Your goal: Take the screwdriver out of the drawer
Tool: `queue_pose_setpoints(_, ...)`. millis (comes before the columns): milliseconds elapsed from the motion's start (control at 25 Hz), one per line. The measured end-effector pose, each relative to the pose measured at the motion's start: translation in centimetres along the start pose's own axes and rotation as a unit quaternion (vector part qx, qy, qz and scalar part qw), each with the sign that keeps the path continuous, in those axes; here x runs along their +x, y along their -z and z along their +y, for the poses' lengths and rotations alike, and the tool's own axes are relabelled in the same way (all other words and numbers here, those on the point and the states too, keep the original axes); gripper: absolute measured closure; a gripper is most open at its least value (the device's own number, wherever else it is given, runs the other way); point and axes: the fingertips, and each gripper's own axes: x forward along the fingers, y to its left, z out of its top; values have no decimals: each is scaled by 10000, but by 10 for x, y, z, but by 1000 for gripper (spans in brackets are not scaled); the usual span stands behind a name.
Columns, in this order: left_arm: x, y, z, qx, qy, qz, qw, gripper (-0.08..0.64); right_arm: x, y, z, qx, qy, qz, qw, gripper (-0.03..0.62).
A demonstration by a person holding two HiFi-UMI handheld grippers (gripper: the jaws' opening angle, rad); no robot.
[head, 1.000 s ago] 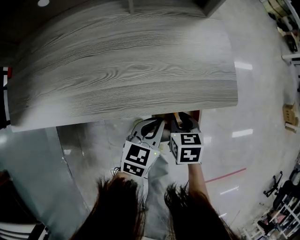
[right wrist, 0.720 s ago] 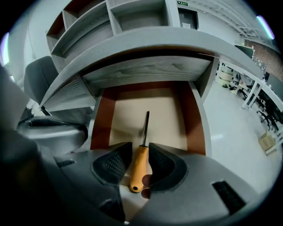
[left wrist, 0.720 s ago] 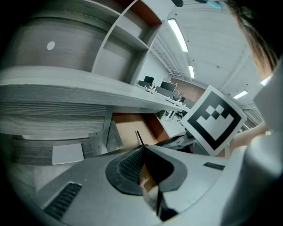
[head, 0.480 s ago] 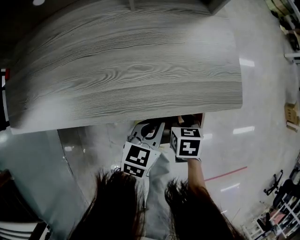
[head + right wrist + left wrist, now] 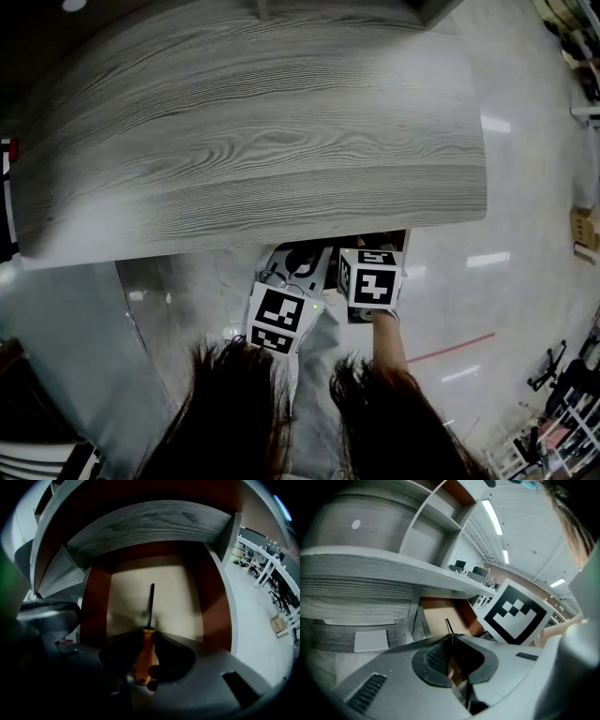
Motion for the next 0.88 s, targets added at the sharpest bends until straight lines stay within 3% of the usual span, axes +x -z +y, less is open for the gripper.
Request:
queue_pose_setpoints(560, 3, -3, -4, 20, -92, -28, 10000, 543, -5, 0, 1, -71, -233, 23, 9997, 508)
queue_pose_setpoints(880, -5, -3, -10, 59, -215, -53, 9997, 543, -21, -2, 6, 210, -436, -67, 9988, 508)
